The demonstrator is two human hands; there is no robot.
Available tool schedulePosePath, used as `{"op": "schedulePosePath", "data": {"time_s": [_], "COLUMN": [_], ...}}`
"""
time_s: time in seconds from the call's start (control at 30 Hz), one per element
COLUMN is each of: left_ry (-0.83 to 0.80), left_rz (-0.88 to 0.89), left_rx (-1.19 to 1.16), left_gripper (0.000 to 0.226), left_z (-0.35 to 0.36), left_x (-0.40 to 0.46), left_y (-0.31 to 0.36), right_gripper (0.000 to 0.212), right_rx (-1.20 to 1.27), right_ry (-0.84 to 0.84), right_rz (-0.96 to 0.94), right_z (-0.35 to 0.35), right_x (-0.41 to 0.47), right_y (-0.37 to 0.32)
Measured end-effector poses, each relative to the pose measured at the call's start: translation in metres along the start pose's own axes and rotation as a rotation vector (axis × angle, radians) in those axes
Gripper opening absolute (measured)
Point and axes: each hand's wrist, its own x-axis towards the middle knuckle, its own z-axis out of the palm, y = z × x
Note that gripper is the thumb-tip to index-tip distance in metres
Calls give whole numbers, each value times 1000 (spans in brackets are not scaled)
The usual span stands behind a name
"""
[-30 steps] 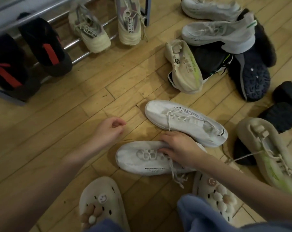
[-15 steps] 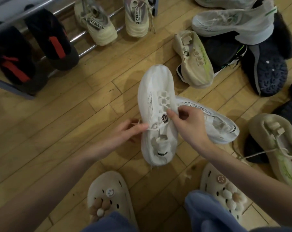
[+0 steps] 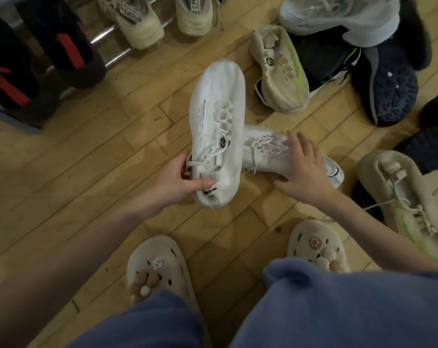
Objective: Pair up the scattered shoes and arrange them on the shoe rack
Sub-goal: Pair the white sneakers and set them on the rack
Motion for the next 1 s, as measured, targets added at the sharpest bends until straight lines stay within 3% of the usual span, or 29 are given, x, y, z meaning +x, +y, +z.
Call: {"op": "schedulePosePath", "data": {"time_s": [0.1, 0.17, 0.3, 0.5, 0.67, 0.83, 1.0], "left_ry": [7, 20, 91, 265, 348, 423, 531], "left_rz": [-4, 10, 43, 172, 297, 346, 397], "left_rx": [-24, -29, -5, -8, -49, -172, -259], "left_gripper": [67, 59, 63, 73, 52, 39, 29], "left_z": [0, -2, -21, -73, -105, -128, -137], "left_x": [-1, -5, -18, -38, -41, -9, 47], "left_y": [9, 19, 40, 99, 138, 185, 213], "right_gripper": [92, 82, 72, 62, 71, 63, 43], "right_rx": [-222, -216, -34, 374, 528, 266, 90], "right_ry": [-1, 36, 26, 247, 393, 584, 574], "right_rz": [-36, -8, 17, -114, -153, -267, -244], "right_z": [8, -2, -30, -89, -123, -172, -195], "right_x": [5, 10, 18, 48, 83, 134, 199], "right_y": [2, -4, -23, -90, -134, -185, -224]}}
